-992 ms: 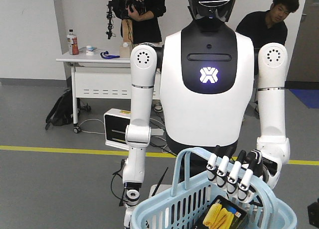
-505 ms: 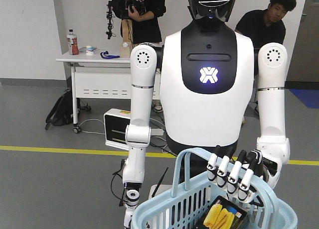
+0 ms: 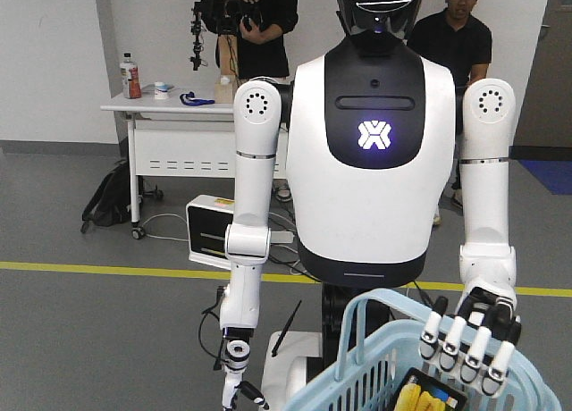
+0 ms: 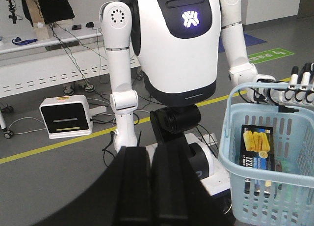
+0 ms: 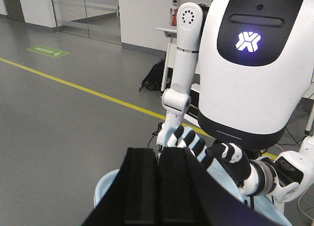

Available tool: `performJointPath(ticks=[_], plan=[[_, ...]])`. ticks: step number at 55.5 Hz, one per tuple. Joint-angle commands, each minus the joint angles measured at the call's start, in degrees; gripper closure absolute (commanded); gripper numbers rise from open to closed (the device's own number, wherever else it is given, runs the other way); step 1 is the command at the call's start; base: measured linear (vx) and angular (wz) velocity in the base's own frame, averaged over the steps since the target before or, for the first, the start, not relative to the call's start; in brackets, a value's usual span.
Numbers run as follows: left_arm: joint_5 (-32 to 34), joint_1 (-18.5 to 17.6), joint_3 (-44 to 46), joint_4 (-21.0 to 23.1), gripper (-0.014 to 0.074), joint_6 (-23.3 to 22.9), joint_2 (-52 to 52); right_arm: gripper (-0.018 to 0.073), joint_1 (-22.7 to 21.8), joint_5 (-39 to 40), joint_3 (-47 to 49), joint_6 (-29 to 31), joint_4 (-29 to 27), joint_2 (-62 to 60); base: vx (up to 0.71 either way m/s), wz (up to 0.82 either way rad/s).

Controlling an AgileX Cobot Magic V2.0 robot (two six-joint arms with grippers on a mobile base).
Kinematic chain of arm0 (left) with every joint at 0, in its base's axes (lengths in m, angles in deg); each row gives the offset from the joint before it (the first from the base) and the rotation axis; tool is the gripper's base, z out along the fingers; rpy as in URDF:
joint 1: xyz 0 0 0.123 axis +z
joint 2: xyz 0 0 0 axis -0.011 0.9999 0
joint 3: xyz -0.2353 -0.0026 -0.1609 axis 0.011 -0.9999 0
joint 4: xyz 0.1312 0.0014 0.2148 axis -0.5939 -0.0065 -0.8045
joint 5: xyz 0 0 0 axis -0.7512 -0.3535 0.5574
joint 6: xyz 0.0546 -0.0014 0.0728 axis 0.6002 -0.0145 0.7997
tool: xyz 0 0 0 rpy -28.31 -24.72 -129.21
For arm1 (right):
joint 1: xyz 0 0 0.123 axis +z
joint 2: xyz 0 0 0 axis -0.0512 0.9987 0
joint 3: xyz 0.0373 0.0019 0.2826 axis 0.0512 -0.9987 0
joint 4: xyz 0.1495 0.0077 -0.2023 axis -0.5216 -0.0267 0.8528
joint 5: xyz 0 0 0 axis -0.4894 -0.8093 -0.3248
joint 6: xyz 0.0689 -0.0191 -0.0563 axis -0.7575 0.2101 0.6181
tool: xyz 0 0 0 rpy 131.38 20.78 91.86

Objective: Pick snacks and fruit into basket
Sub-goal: 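Withdraw both grippers up and away from the basket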

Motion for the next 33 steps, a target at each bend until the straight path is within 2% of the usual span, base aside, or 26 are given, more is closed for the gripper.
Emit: performJointPath(ticks=[1, 33], plan=[[4.5, 0.1, 1.6, 0.0, 0.0596, -0.4, 0.8, 0.0566, 0.0, 4.5, 1.6, -0.1, 1.7, 0.5, 0.00, 0.00], [4.5, 0.1, 1.6, 0.0, 0.0596, -0.4, 0.8, 0.0566, 0.0, 4.5, 1.6, -0.1, 1.7, 0.5, 0.00, 0.00]])
